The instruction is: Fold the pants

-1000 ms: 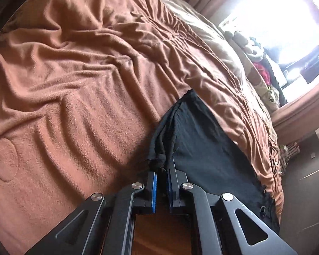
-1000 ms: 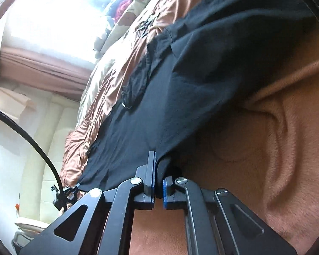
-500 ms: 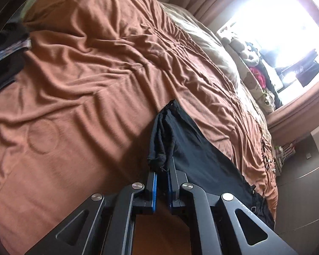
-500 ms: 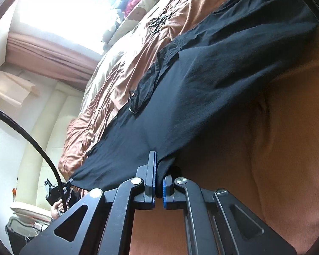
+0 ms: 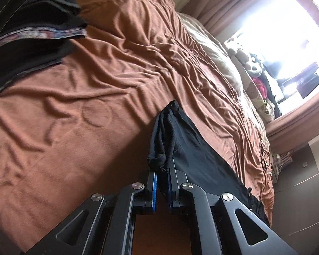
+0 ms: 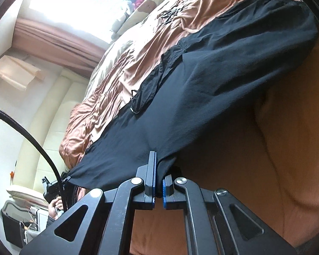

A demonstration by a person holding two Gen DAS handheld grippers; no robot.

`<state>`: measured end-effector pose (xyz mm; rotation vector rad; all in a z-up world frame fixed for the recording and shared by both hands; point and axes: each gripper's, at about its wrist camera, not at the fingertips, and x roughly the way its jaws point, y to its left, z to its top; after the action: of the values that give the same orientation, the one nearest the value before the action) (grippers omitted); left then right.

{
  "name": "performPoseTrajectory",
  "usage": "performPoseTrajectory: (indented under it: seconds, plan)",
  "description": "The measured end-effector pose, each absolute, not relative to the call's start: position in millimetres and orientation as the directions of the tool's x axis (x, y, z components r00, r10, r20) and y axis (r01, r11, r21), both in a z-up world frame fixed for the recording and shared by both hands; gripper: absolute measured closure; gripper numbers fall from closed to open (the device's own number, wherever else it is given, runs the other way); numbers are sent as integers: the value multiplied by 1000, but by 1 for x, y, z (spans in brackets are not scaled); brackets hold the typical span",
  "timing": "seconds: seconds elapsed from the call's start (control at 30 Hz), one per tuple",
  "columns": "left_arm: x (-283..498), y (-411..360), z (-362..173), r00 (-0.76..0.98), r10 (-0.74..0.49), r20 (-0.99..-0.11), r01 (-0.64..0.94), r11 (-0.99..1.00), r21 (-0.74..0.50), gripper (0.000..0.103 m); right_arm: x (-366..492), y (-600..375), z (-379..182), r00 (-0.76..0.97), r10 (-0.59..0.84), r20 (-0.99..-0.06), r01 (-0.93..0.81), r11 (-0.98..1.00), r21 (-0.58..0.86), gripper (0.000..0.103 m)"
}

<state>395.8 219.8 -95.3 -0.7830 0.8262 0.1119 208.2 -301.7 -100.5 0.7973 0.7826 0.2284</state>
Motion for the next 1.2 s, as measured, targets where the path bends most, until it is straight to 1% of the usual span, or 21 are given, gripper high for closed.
performPoseTrajectory:
  seconds: [0.3, 0.7, 0.93, 1.07, 1.1, 1.13, 1.2]
  plan:
    - [352, 257, -99, 707, -194, -680, -394, 690, -607, 95, 206, -281, -98, 688, 474, -550, 65, 714, 697, 102]
    - [306, 305, -121, 699, -188, -690, -435, 653, -620, 95, 212, -246, -101, 647, 485, -588, 49, 743, 667, 102]
    - [284, 327, -131, 690, -171, -703, -462, 643, -611, 95, 214, -230, -104, 627, 505, -593, 42, 738, 673, 102]
    - [277, 340, -136, 685, -161, -710, -480, 634, -607, 95, 220, -222, -110, 607, 509, -611, 41, 747, 663, 102]
    - [277, 342, -138, 683, -163, -712, -483, 631, -607, 95, 223, -222, -112, 604, 503, -619, 50, 750, 659, 101]
    - [278, 344, -139, 680, -161, -716, -486, 632, -604, 95, 226, -222, -113, 600, 501, -624, 56, 752, 657, 98]
    - [281, 342, -140, 673, -153, -724, -491, 640, -591, 95, 229, -221, -113, 592, 490, -640, 56, 767, 639, 97]
